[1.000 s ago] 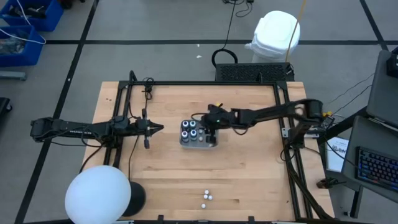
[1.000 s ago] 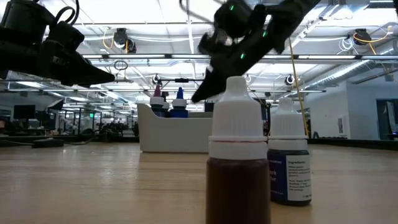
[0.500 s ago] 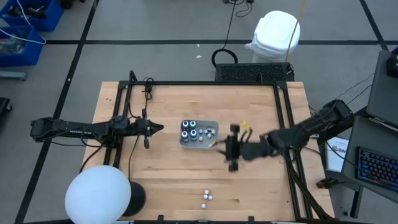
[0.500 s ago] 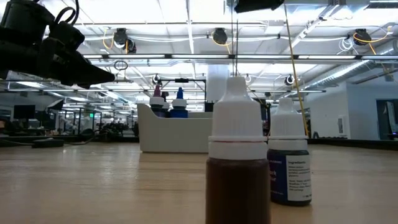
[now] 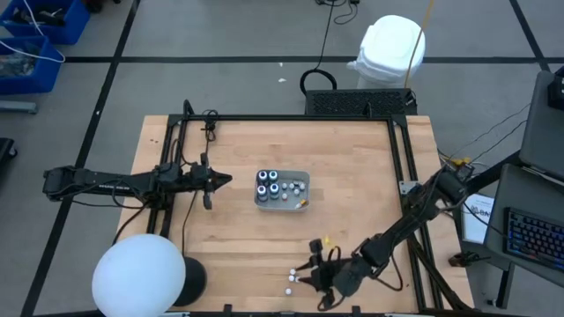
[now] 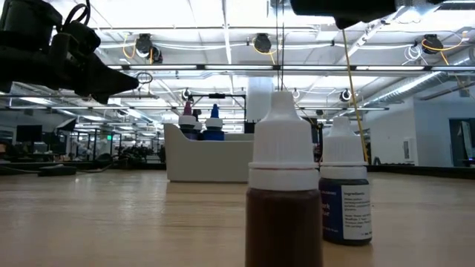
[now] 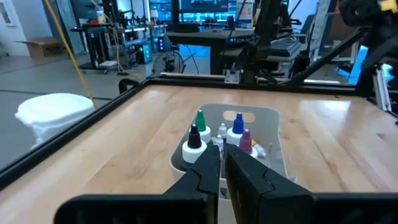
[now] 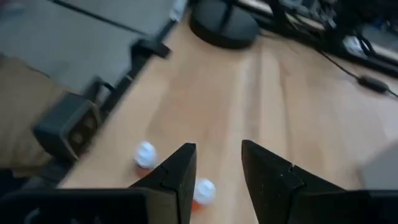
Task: Pick & Place food coloring
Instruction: Put the small black food coloring bottle into the gray bin
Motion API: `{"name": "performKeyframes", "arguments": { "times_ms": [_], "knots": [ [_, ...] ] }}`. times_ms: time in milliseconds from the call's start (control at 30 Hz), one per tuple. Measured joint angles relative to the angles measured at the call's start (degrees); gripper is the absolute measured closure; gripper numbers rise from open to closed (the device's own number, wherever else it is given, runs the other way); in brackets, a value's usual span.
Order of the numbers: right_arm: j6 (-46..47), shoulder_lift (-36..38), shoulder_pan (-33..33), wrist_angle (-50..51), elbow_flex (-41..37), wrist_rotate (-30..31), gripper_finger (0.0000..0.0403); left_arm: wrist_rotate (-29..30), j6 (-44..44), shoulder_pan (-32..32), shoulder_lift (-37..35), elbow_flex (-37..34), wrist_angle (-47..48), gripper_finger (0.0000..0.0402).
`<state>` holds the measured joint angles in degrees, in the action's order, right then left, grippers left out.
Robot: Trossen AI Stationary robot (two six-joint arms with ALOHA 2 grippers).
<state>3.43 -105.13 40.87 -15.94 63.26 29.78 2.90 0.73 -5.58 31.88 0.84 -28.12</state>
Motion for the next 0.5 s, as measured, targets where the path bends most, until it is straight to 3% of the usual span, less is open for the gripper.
{"name": "performKeyframes", "arguments": {
  "times_ms": [300, 500],
  "knots": [
    [-2.2, -1.4, 0.5, 0.9, 0.0, -1.5, 0.0282, 0.0, -0.4, 0.0, 0.0, 0.0, 0.6, 0.0371],
    [2.3, -3.0, 0.4, 0.8, 0.0, -1.6, 0.0282, 0.1, -0.4, 0.0, 0.0, 0.0, 1.4, 0.0371]
  ]
}}
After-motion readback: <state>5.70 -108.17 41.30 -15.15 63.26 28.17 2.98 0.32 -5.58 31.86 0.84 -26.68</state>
